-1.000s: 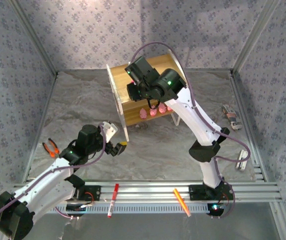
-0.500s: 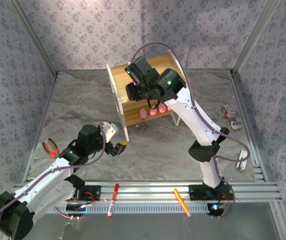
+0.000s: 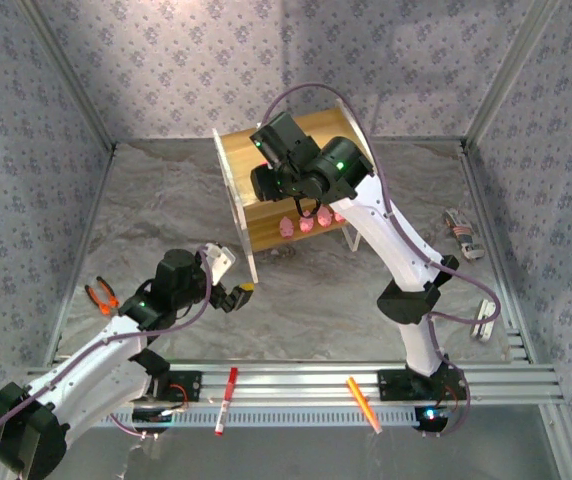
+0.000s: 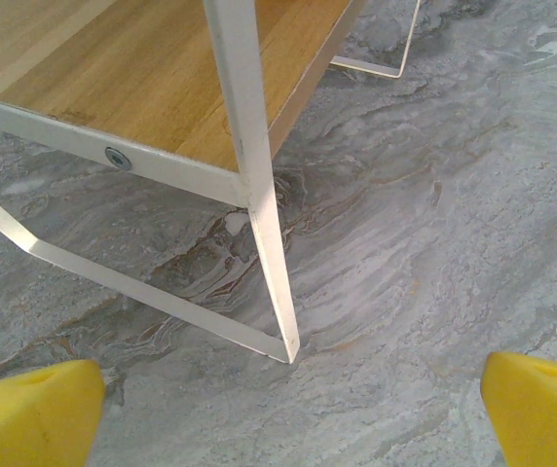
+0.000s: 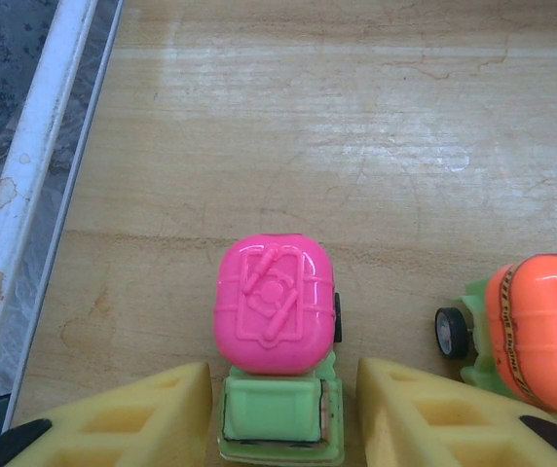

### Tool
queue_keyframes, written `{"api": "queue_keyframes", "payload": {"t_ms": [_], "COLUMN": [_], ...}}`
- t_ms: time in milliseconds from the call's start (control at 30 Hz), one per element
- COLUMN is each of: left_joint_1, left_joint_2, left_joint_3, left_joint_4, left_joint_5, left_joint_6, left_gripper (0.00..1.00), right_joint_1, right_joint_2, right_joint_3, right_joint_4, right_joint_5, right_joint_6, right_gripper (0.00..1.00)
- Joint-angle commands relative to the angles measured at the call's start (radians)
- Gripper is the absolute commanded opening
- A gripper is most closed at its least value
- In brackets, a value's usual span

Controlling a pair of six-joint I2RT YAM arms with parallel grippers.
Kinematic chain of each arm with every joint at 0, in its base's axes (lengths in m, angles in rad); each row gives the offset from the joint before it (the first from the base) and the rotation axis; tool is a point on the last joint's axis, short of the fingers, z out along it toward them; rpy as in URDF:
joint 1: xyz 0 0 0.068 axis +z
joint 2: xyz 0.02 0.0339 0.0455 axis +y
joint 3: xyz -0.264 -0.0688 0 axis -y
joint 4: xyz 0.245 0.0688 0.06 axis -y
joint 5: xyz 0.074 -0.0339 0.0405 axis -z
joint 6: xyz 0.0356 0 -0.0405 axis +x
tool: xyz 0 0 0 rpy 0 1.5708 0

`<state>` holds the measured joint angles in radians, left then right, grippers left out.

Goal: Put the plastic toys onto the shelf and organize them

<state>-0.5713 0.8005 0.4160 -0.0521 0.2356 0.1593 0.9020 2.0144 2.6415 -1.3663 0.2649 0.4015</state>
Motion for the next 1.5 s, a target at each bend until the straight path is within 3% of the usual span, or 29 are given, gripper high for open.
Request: {"api": "queue_keyframes", "payload": {"t_ms": [0, 867, 1100, 1467], "left_joint_1": [0.006, 0.008, 0.024, 0.108], "left_joint_2": [0.003, 0.039, 0.045, 0.03], "left_joint_3": [0.005, 0.027, 0.046, 0.087], "left_joint_4": [0.009, -0.009, -0.034, -0.092], "left_joint_5": [0.012, 0.033, 0.049, 0.053], "left_joint_6": [0.005, -0.001, -0.003, 0.004], "left_gripper": [1.0, 1.0, 1.0, 1.0], "right_joint_1": [0.008, 0.072, 0.101, 0.098], "right_joint_2": [-0.023, -0.137, -0.263, -0.547], "right_joint_3": [0.034, 0.003, -0.154, -0.543], "right_joint_4": [-0.026, -0.059, -0.029, 0.047], "right_joint_5": [0.021, 0.14, 0.214, 0.293], "right_joint_6": [-0.014, -0.027, -0.017, 0.034], "right_gripper": [0.46, 0.56, 0.59, 0.7]}}
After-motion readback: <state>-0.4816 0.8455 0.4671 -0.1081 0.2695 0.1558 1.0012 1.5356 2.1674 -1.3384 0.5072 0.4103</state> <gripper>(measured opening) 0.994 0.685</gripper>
